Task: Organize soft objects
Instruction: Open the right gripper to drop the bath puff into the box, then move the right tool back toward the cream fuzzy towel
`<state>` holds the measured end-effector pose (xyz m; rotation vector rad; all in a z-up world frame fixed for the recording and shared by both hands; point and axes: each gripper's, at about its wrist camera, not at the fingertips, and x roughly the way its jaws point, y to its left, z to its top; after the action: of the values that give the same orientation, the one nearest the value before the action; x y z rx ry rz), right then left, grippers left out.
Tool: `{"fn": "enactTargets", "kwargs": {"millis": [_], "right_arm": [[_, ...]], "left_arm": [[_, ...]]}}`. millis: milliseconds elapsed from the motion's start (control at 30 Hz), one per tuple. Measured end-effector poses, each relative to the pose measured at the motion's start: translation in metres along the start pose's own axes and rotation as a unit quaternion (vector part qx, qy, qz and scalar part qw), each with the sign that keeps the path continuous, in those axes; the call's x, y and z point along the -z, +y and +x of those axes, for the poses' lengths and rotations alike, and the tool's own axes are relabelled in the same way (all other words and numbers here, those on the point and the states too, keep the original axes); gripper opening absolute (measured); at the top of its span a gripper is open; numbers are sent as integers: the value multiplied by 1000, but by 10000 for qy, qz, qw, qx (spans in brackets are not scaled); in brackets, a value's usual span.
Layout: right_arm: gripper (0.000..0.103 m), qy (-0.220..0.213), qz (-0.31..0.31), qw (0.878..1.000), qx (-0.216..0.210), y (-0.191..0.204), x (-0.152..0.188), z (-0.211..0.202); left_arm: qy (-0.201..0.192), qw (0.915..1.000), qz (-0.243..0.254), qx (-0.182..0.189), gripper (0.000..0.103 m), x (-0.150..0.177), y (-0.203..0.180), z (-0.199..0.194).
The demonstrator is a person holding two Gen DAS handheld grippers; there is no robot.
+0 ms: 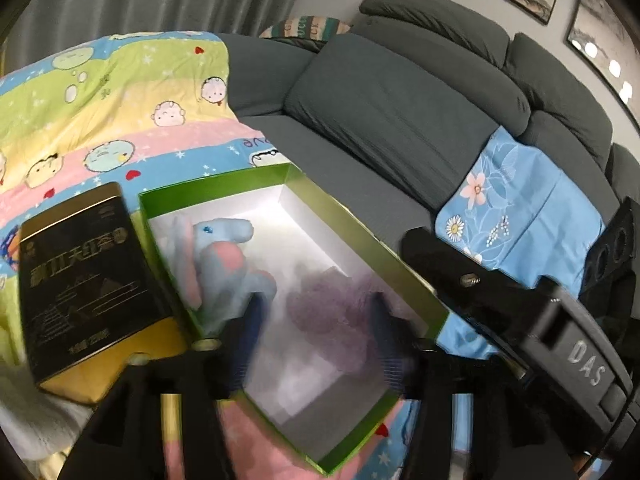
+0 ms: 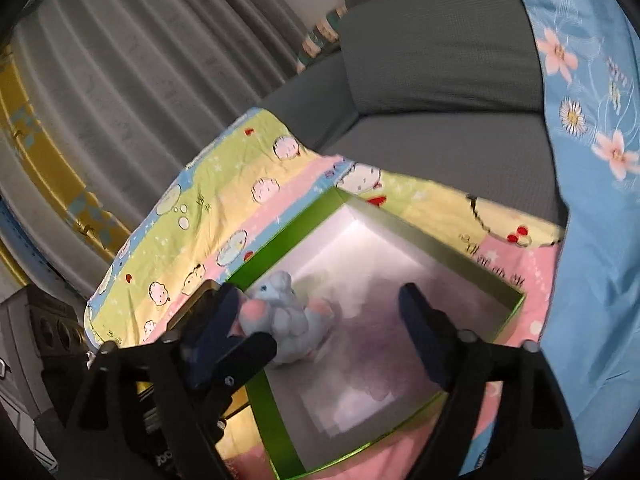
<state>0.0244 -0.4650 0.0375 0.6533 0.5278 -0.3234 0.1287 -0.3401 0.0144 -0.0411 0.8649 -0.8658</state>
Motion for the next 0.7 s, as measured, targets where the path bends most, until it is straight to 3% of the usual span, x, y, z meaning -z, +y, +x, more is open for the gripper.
{"fn": "enactTargets", "kwargs": {"millis": [133,333,500,700], "right_arm": [[100,-166,-259,9993,207,12,1,-18],[102,-222,-480,9984,212,29,13,-45],[102,-148,-671,9975,145,48,26,-58],[102,7,-947,9955,41,77,47,-67]], "left_arm": [[-180,9998,-98,-16,84,6,8,-25],[-311,9982,-190,-475,84,28,25,-60],[-331,9965,-614,-460,84,48,50,-94],[-692,9894,-919,-884,84,73,78,-145]]}}
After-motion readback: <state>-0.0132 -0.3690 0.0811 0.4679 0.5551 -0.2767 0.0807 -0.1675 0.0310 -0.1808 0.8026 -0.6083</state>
